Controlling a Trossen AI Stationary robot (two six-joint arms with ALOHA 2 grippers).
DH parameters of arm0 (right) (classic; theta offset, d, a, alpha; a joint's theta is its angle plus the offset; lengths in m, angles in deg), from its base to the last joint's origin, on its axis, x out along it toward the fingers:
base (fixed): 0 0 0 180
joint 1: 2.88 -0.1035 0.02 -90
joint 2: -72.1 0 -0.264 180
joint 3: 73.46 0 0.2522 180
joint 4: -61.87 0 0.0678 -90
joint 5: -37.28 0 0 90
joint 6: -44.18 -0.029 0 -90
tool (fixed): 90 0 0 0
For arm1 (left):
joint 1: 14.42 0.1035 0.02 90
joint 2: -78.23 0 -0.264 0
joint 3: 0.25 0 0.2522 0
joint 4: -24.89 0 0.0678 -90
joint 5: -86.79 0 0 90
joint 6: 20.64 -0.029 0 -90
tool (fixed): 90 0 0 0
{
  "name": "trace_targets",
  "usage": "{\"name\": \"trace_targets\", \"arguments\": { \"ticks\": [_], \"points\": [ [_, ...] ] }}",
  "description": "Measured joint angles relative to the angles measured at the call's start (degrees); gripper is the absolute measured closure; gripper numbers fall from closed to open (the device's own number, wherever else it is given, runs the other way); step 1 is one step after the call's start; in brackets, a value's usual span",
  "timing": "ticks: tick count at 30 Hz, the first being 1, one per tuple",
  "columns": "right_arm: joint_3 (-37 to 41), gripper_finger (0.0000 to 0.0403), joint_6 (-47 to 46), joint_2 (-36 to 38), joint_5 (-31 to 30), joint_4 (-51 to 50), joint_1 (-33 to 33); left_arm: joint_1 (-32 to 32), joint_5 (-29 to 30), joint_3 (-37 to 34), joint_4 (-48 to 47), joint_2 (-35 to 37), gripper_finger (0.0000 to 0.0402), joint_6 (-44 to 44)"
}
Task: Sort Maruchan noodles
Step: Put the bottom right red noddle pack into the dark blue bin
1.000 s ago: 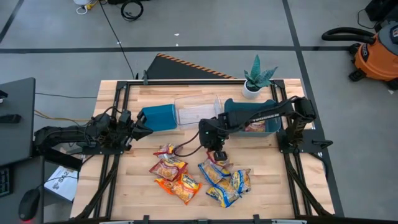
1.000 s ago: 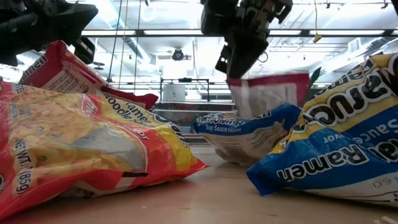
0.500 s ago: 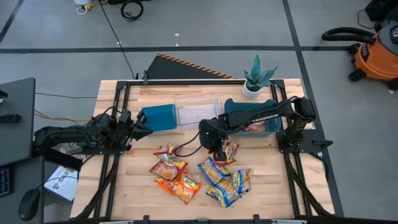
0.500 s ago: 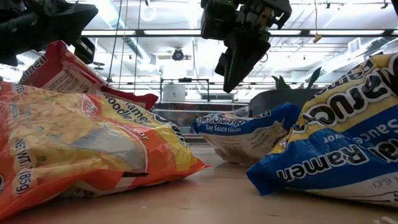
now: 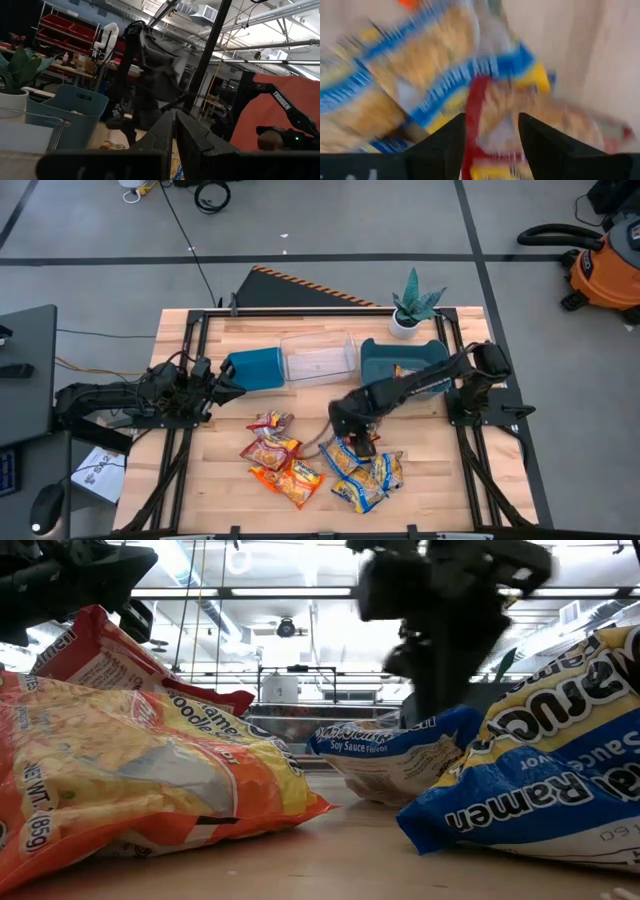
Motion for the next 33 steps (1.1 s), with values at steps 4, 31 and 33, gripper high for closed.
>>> {"name": "trace_targets", "arguments": {
  "ticks": [4, 31, 33],
  "points": [
    [0.0, 0.0221, -3.1, 0.0, -8.8, -4.6, -5.1, 0.0, 0.0, 0.0, 0.0, 0.0, 0.0374, 0.0],
    [8.0, 0.0391, 0.4, 0.1, -25.2, -5.7, -14.1, 0.0, 0.0, 0.0, 0.0, 0.0, 0.0374, 0.0],
    [7.8, 0.0395, 0.3, 0.5, -24.0, -6.4, -13.6, 0.0, 0.0, 0.0, 0.0, 0.0, 0.0374, 0.0]
  ]
}}
